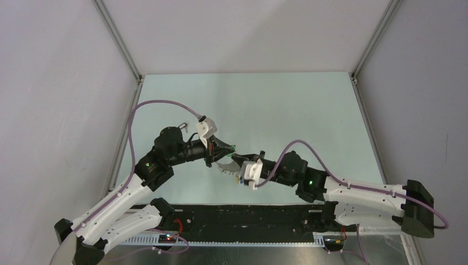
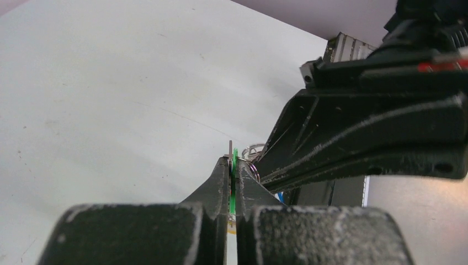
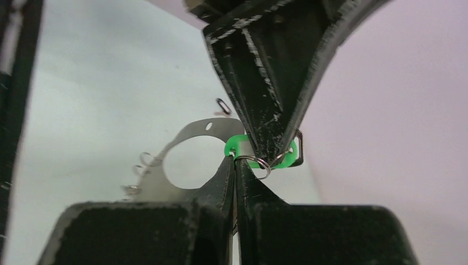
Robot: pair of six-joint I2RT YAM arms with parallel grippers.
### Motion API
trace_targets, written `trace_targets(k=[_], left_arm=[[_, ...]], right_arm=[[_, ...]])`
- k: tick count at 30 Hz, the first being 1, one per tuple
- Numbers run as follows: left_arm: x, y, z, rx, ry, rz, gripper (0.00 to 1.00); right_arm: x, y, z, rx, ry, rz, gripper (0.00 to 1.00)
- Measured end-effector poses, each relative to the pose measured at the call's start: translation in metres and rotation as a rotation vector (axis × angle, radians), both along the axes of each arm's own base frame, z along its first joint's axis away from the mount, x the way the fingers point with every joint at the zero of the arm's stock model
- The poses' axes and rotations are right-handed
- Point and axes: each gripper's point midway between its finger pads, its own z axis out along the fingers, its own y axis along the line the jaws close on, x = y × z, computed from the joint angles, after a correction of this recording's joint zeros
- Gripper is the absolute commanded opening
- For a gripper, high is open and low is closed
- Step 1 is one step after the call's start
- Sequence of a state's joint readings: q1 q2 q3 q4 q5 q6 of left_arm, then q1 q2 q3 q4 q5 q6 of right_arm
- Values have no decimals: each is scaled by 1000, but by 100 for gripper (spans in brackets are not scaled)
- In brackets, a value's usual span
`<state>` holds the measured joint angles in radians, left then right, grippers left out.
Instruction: Remove the keys from the keyring
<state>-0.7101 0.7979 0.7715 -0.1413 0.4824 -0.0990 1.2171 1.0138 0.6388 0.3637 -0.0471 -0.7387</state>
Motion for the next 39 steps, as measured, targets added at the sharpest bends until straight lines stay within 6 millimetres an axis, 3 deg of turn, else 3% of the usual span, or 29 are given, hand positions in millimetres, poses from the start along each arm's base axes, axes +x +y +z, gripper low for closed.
trace_targets(k=[2,5,8,12,15,22,29,39], left_arm=[[-1,0,-3,7,9,-1,0],[-1,2,-7,21,23,2,0],[0,2,-11,31,32,8,0],[2,2,-11,32,29,18,0],[4,2,-8,25,18,28,0],[11,3,-2,9,-8,56,0],[12,3,-1,7,-11,61,0],[12,3,-1,5,-13,60,0]], right_arm=[[0,1,-3,-50,-102,-31,4],[1,2,-10,-141,-252,-81,25],[0,2,-19,-210,-341,-102,36],[-1,0,-26,-221,-330,-103,42],[-7,-4,-21,-142,-200,-65,46],[-4,-37,3,111,112,-45,44],[9,-48,9,256,377,-59,36],[7,-36,16,328,490,24,35]])
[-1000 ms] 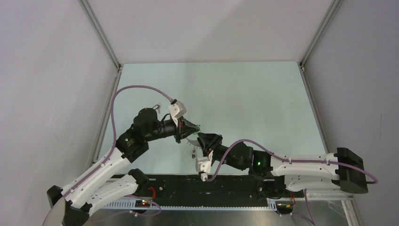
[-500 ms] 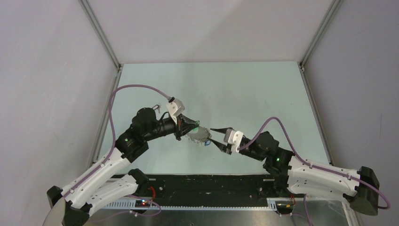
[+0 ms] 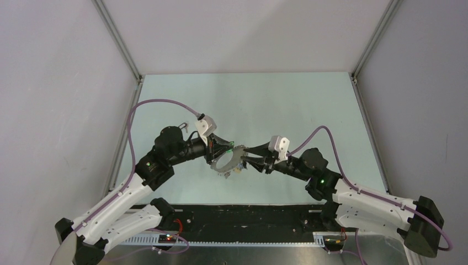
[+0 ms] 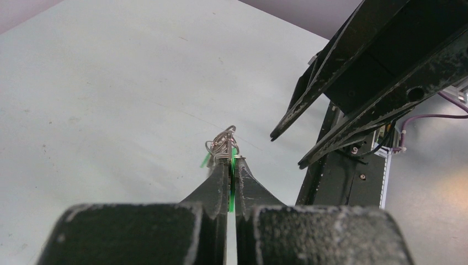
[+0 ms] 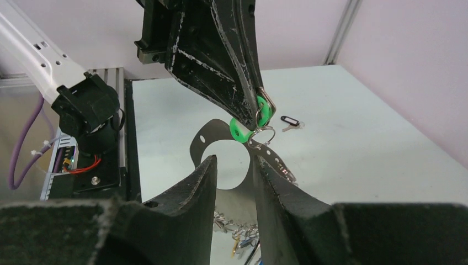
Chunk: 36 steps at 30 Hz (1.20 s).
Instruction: Remove the keys from the keyring
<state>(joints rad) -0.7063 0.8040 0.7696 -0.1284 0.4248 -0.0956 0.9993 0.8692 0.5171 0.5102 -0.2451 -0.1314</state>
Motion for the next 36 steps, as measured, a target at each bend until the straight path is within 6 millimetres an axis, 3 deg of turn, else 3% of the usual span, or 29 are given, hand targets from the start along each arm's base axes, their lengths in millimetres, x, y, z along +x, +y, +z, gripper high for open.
trace_targets(k=[7,30,34,36], left_arm=[[0,0,0,0,0,0,0],[-1,-1,1,-2,0,-6,0],[-1,0,0,-1,1,-6,0],[-1,0,0,-1,1,-6,0]], right_arm=[[4,13,-11,-33,15,29,35],[23,30,-7,-21,18,68,31],[24,31,-8,-18,24,69,25],[25,31,-8,-16,26,66,17]])
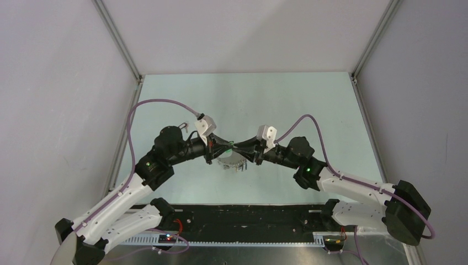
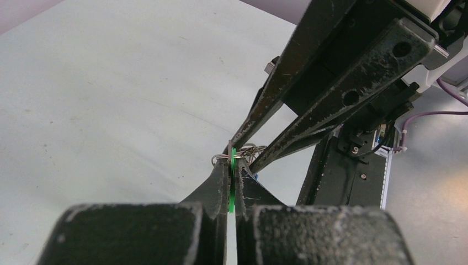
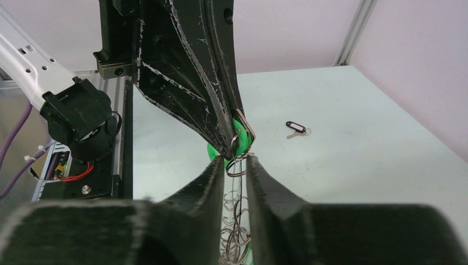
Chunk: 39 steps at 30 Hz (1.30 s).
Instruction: Remove the keys from the keyring
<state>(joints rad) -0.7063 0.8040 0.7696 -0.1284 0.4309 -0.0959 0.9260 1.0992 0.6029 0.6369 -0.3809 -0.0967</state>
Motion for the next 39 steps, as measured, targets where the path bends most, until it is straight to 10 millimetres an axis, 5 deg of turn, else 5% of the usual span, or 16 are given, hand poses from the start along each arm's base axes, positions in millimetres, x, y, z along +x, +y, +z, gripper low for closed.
trace_targets(k=[3,12,19,23,28,39], left_arm=[[1,1,0,1,-2,6,0],[2,1,3,-7,-13,10,0],[2,1,4,-9,-14,8,0],[2,1,4,-10,-16,8,0],[2,1,5,-11,-16,8,0],[2,1,5,-12,-18,7,0]], right_arm=[[0,0,0,0,3,0,0],[-10,0,-5,-37,-22,32,0],[-42,-1,6,-82,-207,87,0],[-62,5,0,-134,-307,113,19],[-43,-1,-3,-153,-288,36,28],[-5,-12,-6,-116,-125,-62,26]])
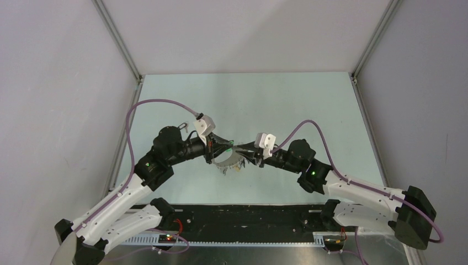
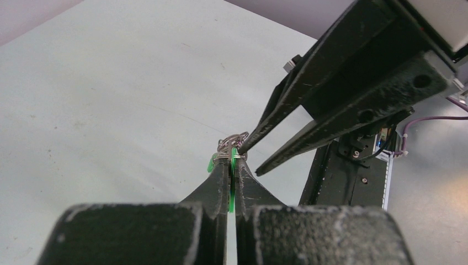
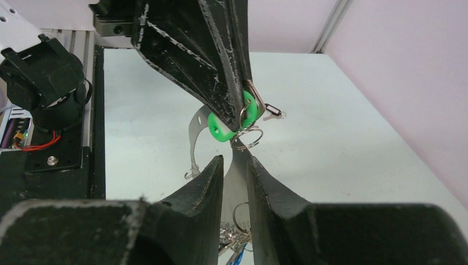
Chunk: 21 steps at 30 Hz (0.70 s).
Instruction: Remove the keys from the keyring
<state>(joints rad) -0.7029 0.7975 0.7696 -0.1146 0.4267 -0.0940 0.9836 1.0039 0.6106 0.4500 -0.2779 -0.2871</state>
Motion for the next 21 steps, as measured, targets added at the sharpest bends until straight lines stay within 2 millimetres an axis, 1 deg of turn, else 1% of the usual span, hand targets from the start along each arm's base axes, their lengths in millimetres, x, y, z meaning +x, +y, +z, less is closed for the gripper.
trace_targets(k=[2,6,14,16,17,18,19,21], left_arm=[[0,0,0,0,0,-2,0],[-1,0,0,0,0,-4,0],[-1,0,0,-1,0,-4,0],[-1,0,1,-2,-1,-3,0],[-1,0,1,-3,-3,-4,0],[-1,0,2,-4,-4,-3,0],[-1,0,2,-5,-5,-3,0],[-1,1,3,-7,-7,-3,0]], right_arm=[[4,1,-2,1,20,-3,26],[5,6,-4,7,41,11,26],[6,15,1,28,44,42,21],[5,16,3,35,45,48,16],[5,16,4,39,46,49,9],[5,17,4,41,46,50,6],[6,17,4,43,46,50,0],[6,17,4,43,49,50,0]])
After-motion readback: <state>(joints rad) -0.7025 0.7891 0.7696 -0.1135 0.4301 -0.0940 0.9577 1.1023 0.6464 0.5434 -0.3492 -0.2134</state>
